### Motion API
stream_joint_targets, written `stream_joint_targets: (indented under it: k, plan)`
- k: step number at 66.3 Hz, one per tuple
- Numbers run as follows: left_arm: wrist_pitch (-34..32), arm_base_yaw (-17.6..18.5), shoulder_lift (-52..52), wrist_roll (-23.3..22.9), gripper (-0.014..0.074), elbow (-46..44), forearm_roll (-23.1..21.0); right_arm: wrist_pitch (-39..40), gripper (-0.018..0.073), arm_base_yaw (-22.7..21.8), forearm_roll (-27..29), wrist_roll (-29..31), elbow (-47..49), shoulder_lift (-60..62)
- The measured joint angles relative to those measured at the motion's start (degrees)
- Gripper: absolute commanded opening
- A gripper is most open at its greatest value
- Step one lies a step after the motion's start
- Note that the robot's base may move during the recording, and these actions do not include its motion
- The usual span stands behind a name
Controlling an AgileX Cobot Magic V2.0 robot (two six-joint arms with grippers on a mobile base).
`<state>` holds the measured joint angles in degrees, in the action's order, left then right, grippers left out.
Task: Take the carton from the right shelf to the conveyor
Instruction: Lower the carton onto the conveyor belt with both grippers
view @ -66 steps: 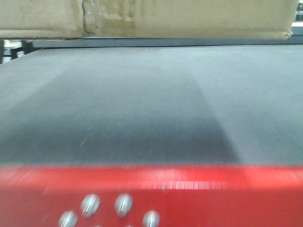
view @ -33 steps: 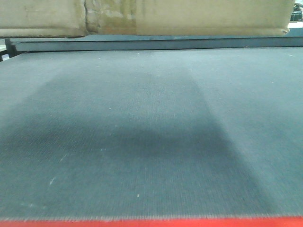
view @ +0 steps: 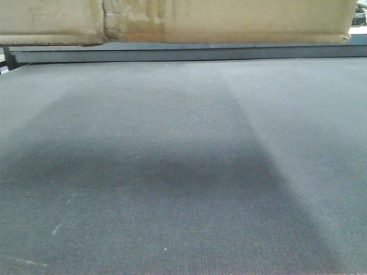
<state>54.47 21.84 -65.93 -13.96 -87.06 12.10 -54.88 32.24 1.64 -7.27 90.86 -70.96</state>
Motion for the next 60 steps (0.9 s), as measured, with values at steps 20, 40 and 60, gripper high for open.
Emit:
stream_joint_targets:
  k: [20,40,60]
  plan:
    - [0.0,0.0,0.0,0.0,-0.0015,0.0,0.0,0.0,-0.0067,0.0,0.0,0.1,0.0,0.0]
    - [0.0,0.0,0.0,0.0,-0.0015,0.0,0.0,0.0,-0.0067,0.0,0.0,0.1,0.0,0.0]
    - [-0.7,-0.3,-2.2,-0.2,-0.0015,0.9,0.0,0.7,-0.0067,-0.2,0.0,0.1,0.0,-1.2]
